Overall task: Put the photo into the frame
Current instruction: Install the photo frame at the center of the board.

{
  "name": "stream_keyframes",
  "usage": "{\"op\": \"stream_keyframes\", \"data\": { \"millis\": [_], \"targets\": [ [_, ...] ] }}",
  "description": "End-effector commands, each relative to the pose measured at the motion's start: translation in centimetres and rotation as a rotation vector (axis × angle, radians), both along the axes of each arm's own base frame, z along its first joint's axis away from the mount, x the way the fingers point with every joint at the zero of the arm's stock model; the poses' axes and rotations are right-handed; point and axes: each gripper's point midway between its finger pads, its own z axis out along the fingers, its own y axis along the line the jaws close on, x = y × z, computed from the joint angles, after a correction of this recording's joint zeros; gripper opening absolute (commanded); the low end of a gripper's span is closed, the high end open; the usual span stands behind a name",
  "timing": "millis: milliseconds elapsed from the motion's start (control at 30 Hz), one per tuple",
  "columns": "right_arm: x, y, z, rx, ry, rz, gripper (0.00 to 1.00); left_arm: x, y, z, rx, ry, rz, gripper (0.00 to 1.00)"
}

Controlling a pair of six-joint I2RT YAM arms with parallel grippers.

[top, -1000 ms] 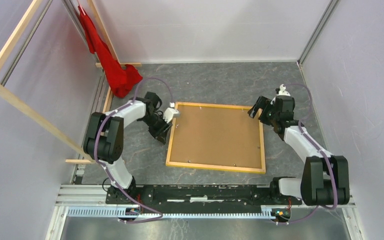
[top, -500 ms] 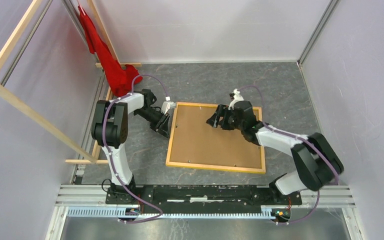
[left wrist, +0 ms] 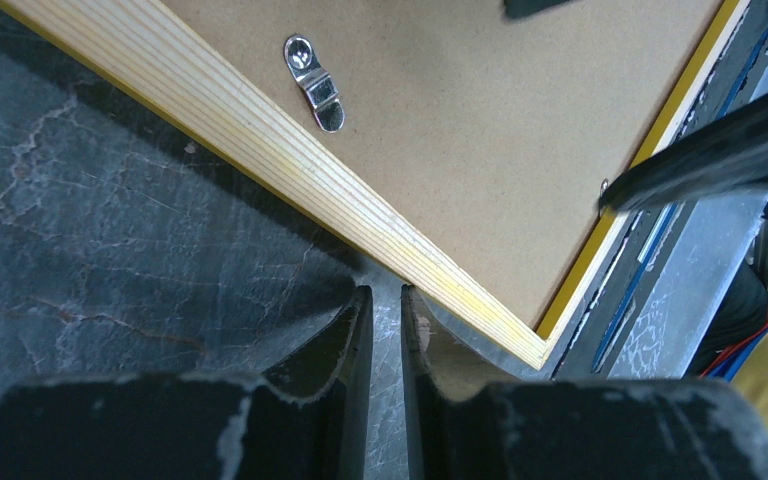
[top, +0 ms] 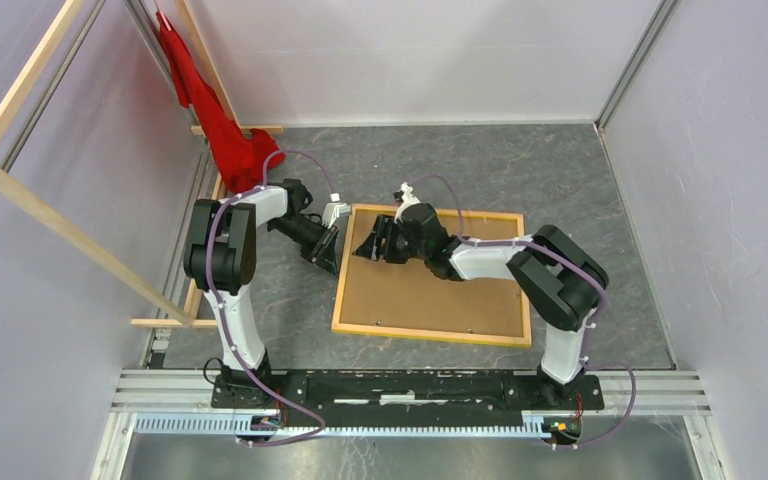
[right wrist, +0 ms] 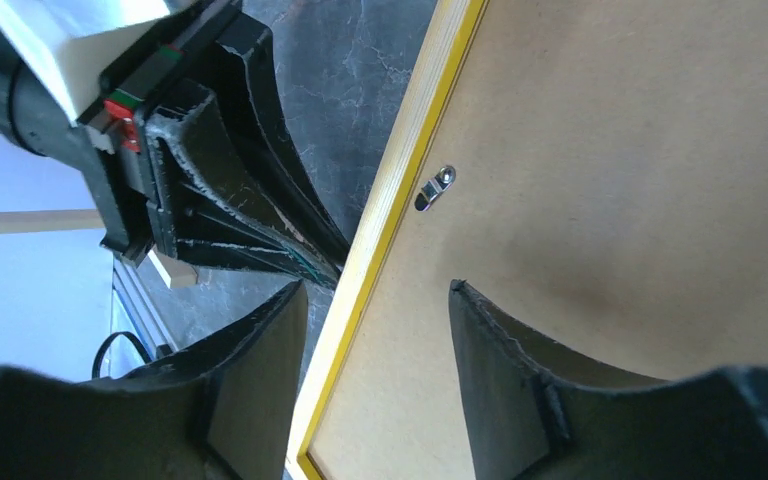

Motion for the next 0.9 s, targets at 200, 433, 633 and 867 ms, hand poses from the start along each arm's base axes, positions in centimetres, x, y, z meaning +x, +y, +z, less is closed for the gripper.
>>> {"op": "stream_keyframes", "data": {
  "millis": [200,433,633,867],
  "targets": [
    [0.9,3.5,-0.7,0.055,0.018,0.009,0.54,0.8,-0.4,0.3,-0.02,-0.023,0.01,0.23],
    [1.6,3.4,-2.2,0.008,0.019,-0.013,0.53,0.9,-0.4,0.3,-0.019,-0.023,0.011,0.23],
    [2.3,3.2,-2.6,-0.029,0.001,-0.028,0.53,1.0,-0.3,0.4,-0.017,-0.027,0.011,0.23],
    [2.8,3.2,-2.6,-0.042,-0.009,-0.032,0.52,1.0,-0.3,0.5,-0.016,-0.035,0.009,0.23]
  ]
}}
